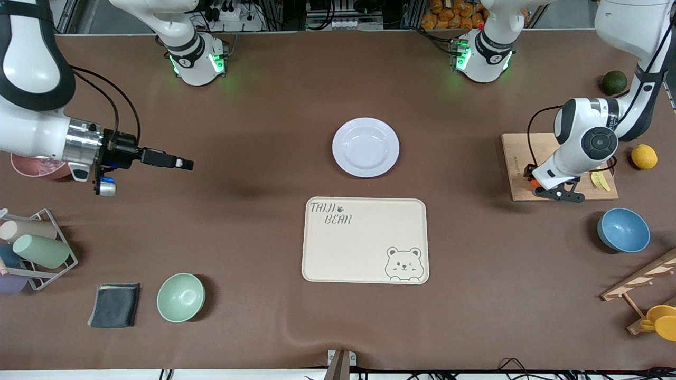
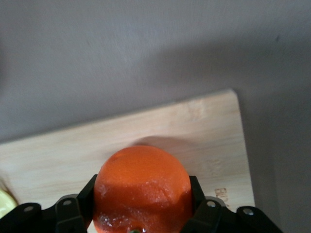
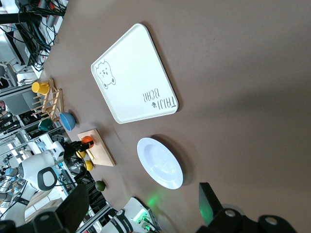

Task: Place orange and plate with both arms
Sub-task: 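Carry the orange with the left gripper onto the white plate, then release the orange on the plate while the right gripper reaches the plate rim, then grasp the plate rim with the right gripper while the left gripper withdraws, then slide the plate with the right gripper onto the white bear tray, then open the right gripper and release the plate on the tray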

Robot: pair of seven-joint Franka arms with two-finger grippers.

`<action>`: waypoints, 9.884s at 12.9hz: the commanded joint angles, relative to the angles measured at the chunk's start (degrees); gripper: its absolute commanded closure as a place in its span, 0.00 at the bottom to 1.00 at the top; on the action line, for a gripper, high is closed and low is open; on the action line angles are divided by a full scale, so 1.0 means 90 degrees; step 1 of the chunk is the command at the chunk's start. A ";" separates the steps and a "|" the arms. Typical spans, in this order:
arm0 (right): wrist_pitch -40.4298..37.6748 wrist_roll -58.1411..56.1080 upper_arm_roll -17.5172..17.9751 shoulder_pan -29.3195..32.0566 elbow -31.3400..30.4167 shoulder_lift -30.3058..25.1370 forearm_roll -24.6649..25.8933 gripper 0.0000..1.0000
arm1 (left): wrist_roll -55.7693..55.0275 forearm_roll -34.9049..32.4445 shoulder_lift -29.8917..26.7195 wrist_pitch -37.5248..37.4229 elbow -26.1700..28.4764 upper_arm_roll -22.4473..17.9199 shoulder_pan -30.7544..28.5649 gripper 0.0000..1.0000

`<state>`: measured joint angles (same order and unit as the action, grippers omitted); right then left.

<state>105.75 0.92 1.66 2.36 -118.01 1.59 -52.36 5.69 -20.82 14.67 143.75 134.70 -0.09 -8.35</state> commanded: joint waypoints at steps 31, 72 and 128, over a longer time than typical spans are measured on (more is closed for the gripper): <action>0.3914 -0.5551 -0.0018 -0.3416 -0.2346 0.0897 -0.6799 0.00 | -0.8142 0.1327 0.2805 -0.3052 -0.4380 0.3418 0.3038 0.00; 0.3943 -0.7846 -0.0028 -0.5682 -0.1262 0.2948 -1.0802 0.68 | -0.0241 0.2321 -0.1962 -0.6226 -0.4615 -0.0058 0.1231 0.00; 0.5701 -0.7055 -0.0077 -0.4403 0.2956 0.5048 -1.0774 0.60 | -0.0496 0.2606 -0.2040 -0.6324 -0.4615 -0.0049 0.1143 0.00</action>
<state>156.28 -60.01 0.32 -38.15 -93.18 45.97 -146.46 1.98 1.46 -2.89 87.56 93.15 -0.62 2.34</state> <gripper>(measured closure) 0.700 0.000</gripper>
